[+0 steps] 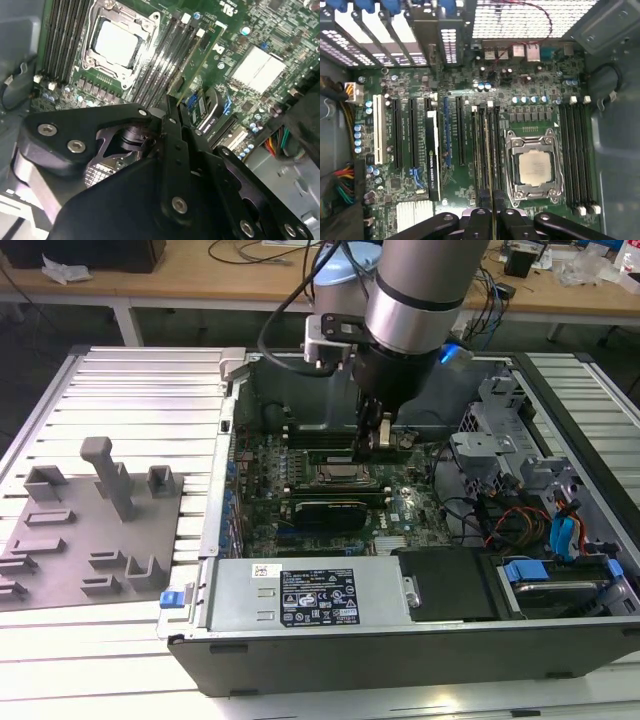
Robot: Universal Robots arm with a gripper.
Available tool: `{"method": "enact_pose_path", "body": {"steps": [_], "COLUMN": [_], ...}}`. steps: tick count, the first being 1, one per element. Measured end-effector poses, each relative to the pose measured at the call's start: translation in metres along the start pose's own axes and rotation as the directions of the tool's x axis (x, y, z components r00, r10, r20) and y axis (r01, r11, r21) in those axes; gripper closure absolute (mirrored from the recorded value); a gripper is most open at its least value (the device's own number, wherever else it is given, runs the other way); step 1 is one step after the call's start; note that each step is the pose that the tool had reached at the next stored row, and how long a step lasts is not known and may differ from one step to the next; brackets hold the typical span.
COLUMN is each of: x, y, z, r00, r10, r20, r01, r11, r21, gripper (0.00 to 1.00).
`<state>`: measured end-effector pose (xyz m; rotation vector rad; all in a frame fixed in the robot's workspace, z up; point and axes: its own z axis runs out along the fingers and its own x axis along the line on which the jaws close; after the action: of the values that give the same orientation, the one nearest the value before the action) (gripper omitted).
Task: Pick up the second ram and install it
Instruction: 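Insert the second ram into the second slot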
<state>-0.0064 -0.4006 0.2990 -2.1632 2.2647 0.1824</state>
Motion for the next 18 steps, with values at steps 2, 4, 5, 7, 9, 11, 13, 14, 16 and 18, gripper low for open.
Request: {"method": "enact_pose_path", "body": {"steps": [2, 4, 5, 7, 9, 11, 13, 14, 16, 18], "x": [-0.0079, -0.0094, -0.0089, -0.0082, -0.0076, -0.0067, -0.0061, -0.0056, -0.0055, -0.0052], "y": [0.001, 0.0054, 0.0098, 0.012, 0.0115, 0.0106, 0.01, 0.0104, 0.0104, 0.0109], "z": [0.0074, 0.0159, 0.0217, 0.0299, 0.0379, 0.0478, 0.0553, 0.0606, 0.0627, 0.066], "r00": [1.0, 1.0, 1.0, 1.0, 1.0, 1.0, 1.0, 1.0, 0.9999, 0.9999], "r10": [0.0, 0.003, 0.006, 0.008, 0.008, 0.007, 0.007, 0.007, 0.01, 0.012], "r20": [0.0001, -0.0002, -0.0005, -0.0009, -0.0008, -0.0009, -0.0009, -0.0021, -0.005, -0.0063], "r01": [0.0, -0.003, -0.006, -0.008, -0.008, -0.007, -0.007, -0.007, -0.01, -0.012], "r11": [1.0, 1.0, 1.0, 1.0, 1.0, 1.0, 1.0, 1.0, 1.0, 0.9999], "r21": [-0.0001, 0.0002, 0.0005, 0.0007, 0.0007, 0.0007, 0.0006, 0.0007, 0.0011, 0.0013], "gripper": [0.86, 0.86, 0.86, 0.86, 0.86, 0.86, 0.86, 0.86, 0.86, 0.86]}}
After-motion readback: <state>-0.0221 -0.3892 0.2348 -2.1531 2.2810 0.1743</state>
